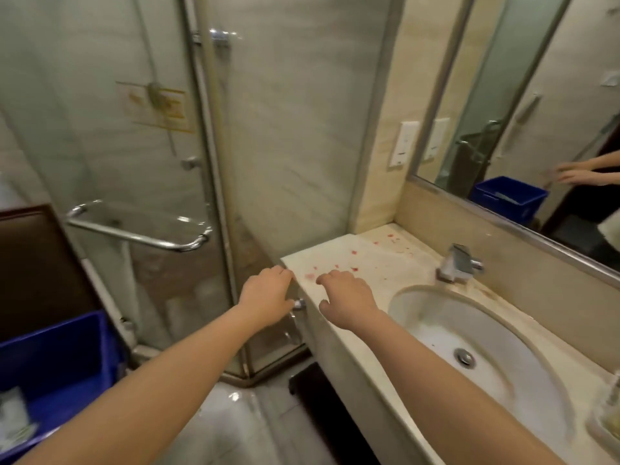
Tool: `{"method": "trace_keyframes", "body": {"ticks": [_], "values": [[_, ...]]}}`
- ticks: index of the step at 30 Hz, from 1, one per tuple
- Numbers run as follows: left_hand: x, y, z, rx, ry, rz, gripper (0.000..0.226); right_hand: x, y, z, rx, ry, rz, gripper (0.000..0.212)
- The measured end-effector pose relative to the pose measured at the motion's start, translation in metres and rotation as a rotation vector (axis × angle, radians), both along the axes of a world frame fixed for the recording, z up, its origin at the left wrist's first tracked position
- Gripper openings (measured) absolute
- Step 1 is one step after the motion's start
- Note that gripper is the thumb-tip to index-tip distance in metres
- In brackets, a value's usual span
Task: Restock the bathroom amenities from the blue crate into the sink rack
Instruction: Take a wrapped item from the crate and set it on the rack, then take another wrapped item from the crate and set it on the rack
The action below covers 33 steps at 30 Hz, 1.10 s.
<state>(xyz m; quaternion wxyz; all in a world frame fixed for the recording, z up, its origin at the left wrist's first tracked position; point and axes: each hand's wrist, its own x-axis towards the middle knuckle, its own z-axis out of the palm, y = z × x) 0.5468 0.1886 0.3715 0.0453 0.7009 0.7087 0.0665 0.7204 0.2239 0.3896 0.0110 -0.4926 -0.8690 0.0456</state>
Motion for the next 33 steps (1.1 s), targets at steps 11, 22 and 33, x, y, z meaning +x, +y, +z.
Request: {"method": "trace_keyframes", "body": {"ticks": [11, 22, 33], "values": [[-0.161, -0.104, -0.027, -0.048, 0.015, 0.302, 0.05, -0.18, -0.05, -0.025, -0.023, 0.007, 0.318, 0.046], [-0.253, -0.201, -0.044, -0.064, -0.074, 0.606, 0.05, -0.308, -0.104, -0.036, -0.073, 0.001, 0.62, 0.043], [-0.336, -0.246, -0.06, -0.072, -0.113, 0.935, 0.051, -0.443, -0.116, -0.047, -0.116, -0.045, 0.961, 0.048]]}}
